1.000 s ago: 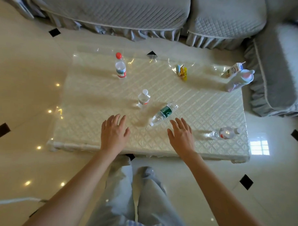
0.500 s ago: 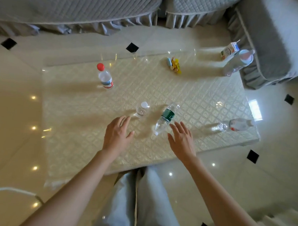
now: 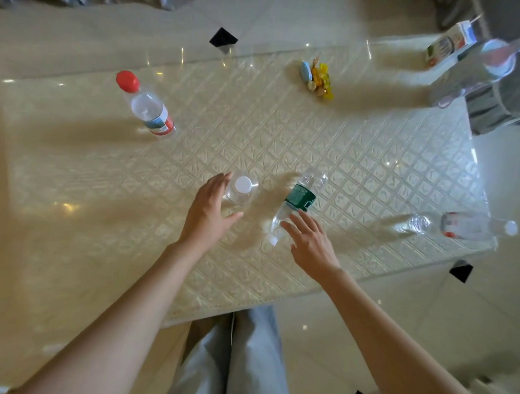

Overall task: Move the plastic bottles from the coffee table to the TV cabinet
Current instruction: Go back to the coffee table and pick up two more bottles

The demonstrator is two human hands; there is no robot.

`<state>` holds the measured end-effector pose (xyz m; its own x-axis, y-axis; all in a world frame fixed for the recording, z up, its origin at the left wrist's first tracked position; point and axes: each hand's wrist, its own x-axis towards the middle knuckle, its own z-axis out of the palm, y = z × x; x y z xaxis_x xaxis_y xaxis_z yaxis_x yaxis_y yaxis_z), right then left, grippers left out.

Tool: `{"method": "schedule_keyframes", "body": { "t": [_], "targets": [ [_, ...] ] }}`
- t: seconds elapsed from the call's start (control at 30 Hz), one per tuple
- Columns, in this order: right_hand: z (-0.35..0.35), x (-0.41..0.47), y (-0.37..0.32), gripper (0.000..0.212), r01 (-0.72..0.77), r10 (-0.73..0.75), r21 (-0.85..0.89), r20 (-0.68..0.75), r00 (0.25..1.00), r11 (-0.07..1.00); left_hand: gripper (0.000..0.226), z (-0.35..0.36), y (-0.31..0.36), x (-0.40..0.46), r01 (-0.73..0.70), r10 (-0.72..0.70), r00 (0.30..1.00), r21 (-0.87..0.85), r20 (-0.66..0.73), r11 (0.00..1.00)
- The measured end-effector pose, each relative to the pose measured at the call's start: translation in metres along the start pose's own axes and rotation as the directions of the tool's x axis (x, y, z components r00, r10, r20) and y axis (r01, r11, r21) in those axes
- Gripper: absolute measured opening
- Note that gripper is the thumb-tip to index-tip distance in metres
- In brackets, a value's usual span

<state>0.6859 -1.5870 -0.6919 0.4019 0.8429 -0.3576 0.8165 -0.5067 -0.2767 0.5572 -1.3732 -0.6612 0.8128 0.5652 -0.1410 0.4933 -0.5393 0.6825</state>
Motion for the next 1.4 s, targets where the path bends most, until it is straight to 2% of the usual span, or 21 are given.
{"method": "schedule_keyframes", "body": {
  "t": [0.1,0.33,0.43,0.6,0.7,0.87,1.07,1.17,1.3,1.4],
  "targets": [
    [0.019,0.014,0.008,0.057,0.123,-0.121,-0.037,0.039,0.992,0.992,0.073,0.012,-0.005,0.009,-0.08,0.077,0.995,-0.057,-0.057,0.995],
    [0.048,0.04,0.02,0.052,0.219,-0.205,-0.22,0.085,0.975,0.951,0.076,0.026,-0.008,0.019,-0.149,0.137,0.982,-0.09,-0.131,0.985],
    [0.056,0.048,0.026,0.045,0.266,-0.257,-0.23,0.069,0.964,0.936,0.075,0.031,-0.007,0.023,-0.155,0.139,0.979,-0.106,-0.147,0.982],
    [0.053,0.045,0.037,0.036,0.367,-0.386,-0.163,-0.104,0.917,0.916,0.071,0.033,-0.004,0.027,-0.191,0.168,0.97,-0.12,-0.178,0.974],
    [0.037,0.036,0.044,0.03,0.368,-0.384,-0.11,-0.238,0.892,0.923,0.071,0.033,-0.001,0.028,-0.197,0.172,0.968,-0.129,-0.181,0.972],
    [0.001,0.022,0.056,0.03,0.283,-0.241,0.046,-0.402,0.883,0.958,0.068,0.035,0.008,0.027,-0.193,0.163,0.969,-0.158,-0.187,0.968],
    [-0.039,0.02,0.08,0.036,0.104,0.104,0.37,-0.5,0.86,0.923,0.064,0.05,0.041,0.034,-0.22,0.192,0.968,-0.179,-0.16,0.959],
    [-0.057,0.021,0.089,0.043,0.026,0.266,0.518,-0.482,0.835,0.855,0.064,0.064,0.059,0.04,-0.243,0.218,0.965,-0.193,-0.144,0.951],
    [-0.07,0.024,0.103,0.048,-0.094,0.428,0.607,-0.433,0.794,0.789,0.067,0.082,0.07,0.051,-0.25,0.233,0.966,-0.2,-0.109,0.947],
    [-0.073,0.028,0.114,0.052,-0.156,0.547,0.714,-0.357,0.757,0.682,0.065,0.093,0.076,0.056,-0.254,0.239,0.966,-0.209,-0.096,0.944]
  ]
}}
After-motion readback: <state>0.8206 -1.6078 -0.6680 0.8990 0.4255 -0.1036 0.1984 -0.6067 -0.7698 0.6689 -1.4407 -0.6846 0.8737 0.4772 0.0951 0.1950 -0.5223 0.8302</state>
